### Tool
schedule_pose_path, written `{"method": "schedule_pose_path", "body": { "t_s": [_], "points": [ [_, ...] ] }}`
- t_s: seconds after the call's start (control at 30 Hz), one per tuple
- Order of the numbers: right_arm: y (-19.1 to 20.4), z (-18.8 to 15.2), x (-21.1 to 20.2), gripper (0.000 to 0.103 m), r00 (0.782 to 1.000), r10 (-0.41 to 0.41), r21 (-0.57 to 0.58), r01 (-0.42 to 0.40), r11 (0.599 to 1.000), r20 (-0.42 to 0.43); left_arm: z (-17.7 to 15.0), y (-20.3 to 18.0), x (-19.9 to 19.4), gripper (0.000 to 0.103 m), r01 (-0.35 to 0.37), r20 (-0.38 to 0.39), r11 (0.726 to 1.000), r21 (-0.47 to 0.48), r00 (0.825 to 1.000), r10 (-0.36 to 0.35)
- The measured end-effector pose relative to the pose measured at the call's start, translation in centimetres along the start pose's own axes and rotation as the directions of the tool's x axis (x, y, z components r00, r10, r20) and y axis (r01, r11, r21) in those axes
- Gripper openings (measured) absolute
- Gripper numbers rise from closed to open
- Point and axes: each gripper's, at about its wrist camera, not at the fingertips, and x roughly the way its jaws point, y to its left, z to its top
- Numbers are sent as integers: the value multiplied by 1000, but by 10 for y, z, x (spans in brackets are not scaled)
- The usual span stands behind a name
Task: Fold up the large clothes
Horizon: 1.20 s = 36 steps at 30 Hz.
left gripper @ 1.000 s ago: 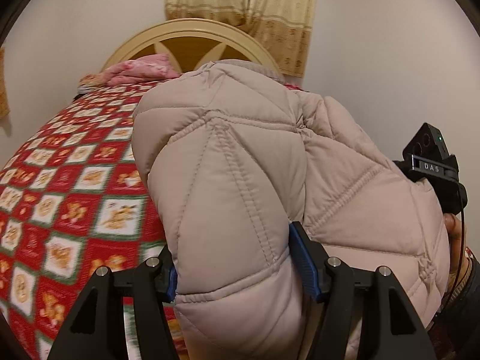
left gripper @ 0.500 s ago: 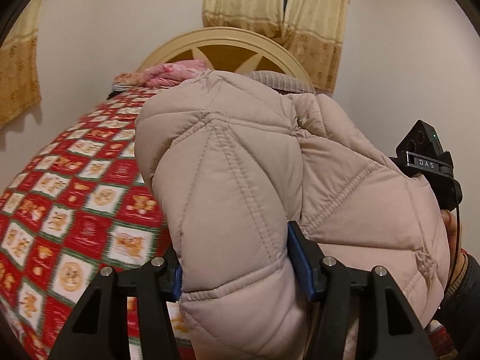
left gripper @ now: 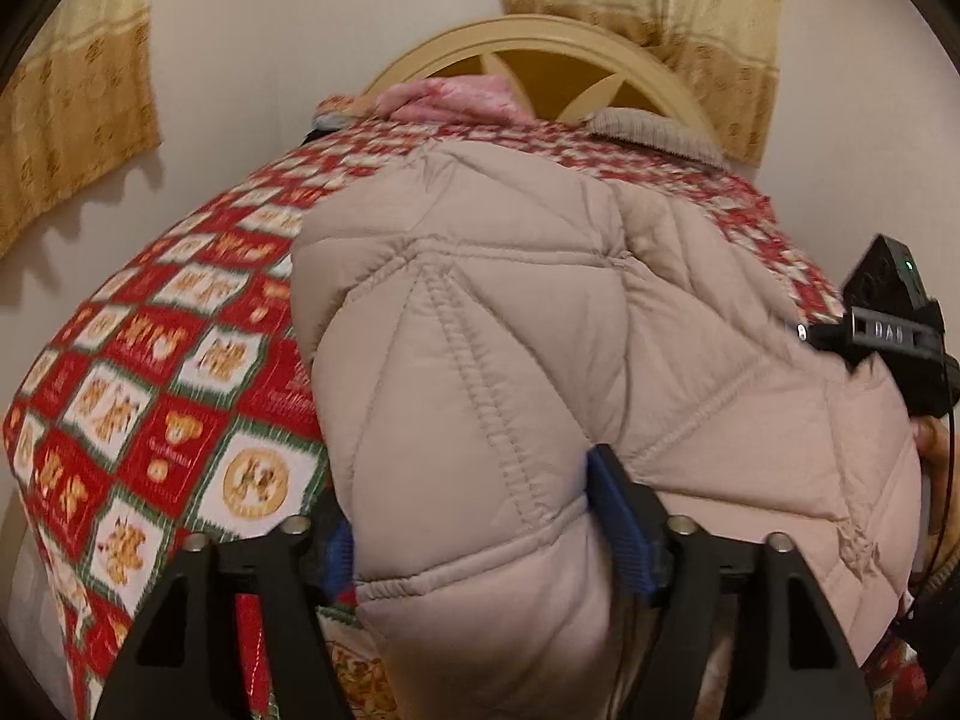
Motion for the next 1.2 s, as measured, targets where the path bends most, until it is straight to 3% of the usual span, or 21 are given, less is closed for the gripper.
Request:
{"method": "schedule_pose_path", "body": {
  "t_s": [0.07, 0.27, 0.47, 0.57, 0.9, 1.03, 1.13, 1.2],
  "points": [
    [-15, -4, 1, 26, 993, -114, 4, 114, 993, -30, -1, 3, 4, 81, -3, 1, 1000, -10, 1000, 3],
    [-36, -10, -4, 29, 983, -178, 27, 179, 983, -38, 2, -14, 13, 90, -88, 32, 994, 67, 996, 86],
    [-31, -12, -11, 32, 954, -299, -36, 298, 954, -26, 1, -11, 32, 101, -82, 24, 995, 51, 996, 81],
    [-35, -15, -13, 35, 945, -326, -35, 325, 945, -28, -1, -7, 41, 102, -46, 13, 999, 12, 999, 46],
    [-51, -20, -13, 46, 919, -393, -23, 392, 920, -27, -3, -21, 50, 102, -60, 45, 998, 18, 997, 59],
    [-38, -18, -14, 50, 895, -446, -62, 443, 894, -28, 0, -24, 32, 102, -93, 51, 995, 35, 995, 91],
    [-25, -17, -25, 66, 868, -496, -76, 496, 865, 12, 2, -29, 6, 102, -109, 107, 992, 57, 989, 102],
    [-16, -17, -36, 68, 858, -511, -73, 513, 855, 47, 3, -30, -8, 102, -97, 137, 994, 56, 987, 88]
  ]
}}
